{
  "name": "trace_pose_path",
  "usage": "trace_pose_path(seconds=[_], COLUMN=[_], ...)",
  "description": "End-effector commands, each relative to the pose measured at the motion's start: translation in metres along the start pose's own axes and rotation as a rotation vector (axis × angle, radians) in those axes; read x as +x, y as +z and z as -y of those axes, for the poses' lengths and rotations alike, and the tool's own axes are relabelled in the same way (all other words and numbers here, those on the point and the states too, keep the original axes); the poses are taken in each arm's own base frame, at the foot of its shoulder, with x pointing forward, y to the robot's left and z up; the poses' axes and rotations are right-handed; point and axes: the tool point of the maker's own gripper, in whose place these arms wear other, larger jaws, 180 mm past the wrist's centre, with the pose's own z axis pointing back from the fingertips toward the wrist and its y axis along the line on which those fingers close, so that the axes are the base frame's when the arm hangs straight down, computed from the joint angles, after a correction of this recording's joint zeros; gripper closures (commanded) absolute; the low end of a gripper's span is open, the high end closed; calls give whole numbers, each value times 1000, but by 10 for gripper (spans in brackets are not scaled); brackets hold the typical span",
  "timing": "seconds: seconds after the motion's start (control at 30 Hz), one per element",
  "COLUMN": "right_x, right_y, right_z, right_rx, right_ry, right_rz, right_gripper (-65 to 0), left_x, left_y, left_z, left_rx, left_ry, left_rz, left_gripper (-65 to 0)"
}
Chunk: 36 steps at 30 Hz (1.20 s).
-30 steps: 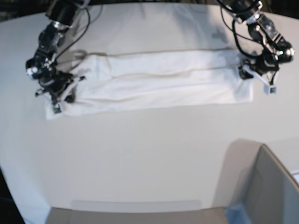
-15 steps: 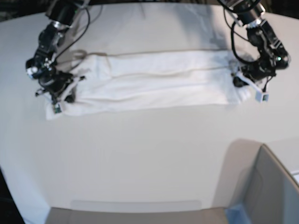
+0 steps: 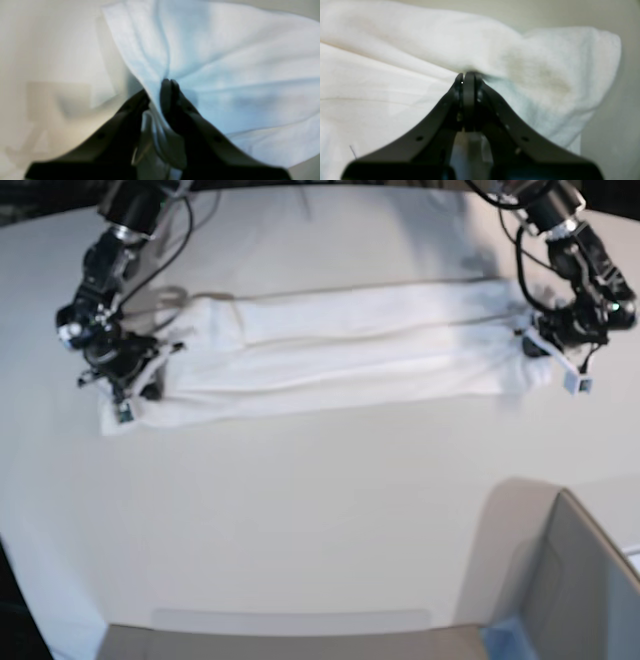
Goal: Layout the t-shirt on the table in an organized manner, then fold the t-shirt properly
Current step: 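Grasp the strip's end with the left gripper, then fold the strip's end with the left gripper toward the right gripper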
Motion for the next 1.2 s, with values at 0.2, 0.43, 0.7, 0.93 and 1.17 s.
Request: trace_pose_path(seconds=[0.2,0.43,0.7,0.93,1.17], right_x=[-24,-22,-22,-23,-21], right_y=[0,-4,-5,-5,-8], right_z=[-1,-15,-18,-19,-27], right_rx=[-3,22,28,29,48], right_ry=[30,13,8,7,29], right_rz=[-114,-106,-103,-104,-106], right_gripper=[0,0,0,0,0], left_x=[55,80,64,55,60], left_y=[50,64,44,34,37], left_z=[6,73,149,215,277], left_rx=[101,44,-117,-266,-399], left_ry=[-135,-307,-308,-233,-138], left_rz=[167,270,224,202,192], left_gripper=[0,0,0,0,0])
